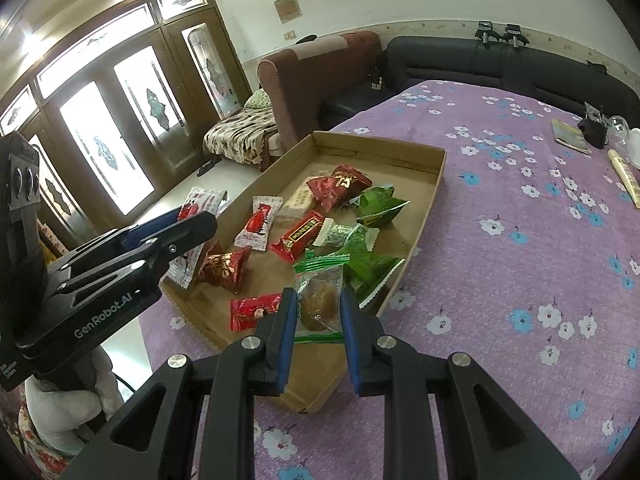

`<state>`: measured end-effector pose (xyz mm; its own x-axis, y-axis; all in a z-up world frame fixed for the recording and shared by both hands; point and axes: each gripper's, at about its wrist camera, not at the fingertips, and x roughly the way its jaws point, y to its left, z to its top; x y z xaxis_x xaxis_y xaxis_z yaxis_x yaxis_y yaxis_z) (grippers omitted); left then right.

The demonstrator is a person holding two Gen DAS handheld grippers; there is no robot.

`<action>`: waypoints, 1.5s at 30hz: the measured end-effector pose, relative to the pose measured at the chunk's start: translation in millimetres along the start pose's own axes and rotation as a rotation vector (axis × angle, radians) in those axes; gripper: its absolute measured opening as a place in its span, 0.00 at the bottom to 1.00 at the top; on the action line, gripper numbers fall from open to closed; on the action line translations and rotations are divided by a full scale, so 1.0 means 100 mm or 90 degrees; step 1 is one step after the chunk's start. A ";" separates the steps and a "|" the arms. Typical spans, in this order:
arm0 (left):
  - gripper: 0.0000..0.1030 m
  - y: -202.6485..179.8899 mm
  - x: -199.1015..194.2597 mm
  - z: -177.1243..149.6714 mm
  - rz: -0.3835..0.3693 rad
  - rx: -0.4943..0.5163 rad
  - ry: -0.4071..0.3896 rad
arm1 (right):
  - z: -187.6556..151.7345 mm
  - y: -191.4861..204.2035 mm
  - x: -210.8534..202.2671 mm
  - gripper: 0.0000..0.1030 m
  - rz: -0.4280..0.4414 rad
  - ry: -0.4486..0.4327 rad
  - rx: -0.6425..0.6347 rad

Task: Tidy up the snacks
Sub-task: 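Carry the sauce packet and clear bag into the tray and release both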

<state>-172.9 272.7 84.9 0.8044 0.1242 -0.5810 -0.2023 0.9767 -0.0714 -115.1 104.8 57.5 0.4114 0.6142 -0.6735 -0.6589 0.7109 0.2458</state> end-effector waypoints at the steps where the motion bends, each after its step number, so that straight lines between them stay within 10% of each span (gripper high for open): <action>1: 0.30 0.00 0.00 0.00 0.002 0.002 0.000 | 0.00 0.01 -0.01 0.21 0.000 -0.001 -0.001; 45: 0.41 0.15 0.71 0.03 0.006 -0.007 0.100 | 0.00 0.15 0.47 0.22 -0.050 0.045 -0.079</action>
<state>-117.0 296.7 45.2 0.7057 0.1042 -0.7008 -0.2163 0.9736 -0.0730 -105.5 145.0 29.6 0.4223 0.5289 -0.7361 -0.7004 0.7060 0.1055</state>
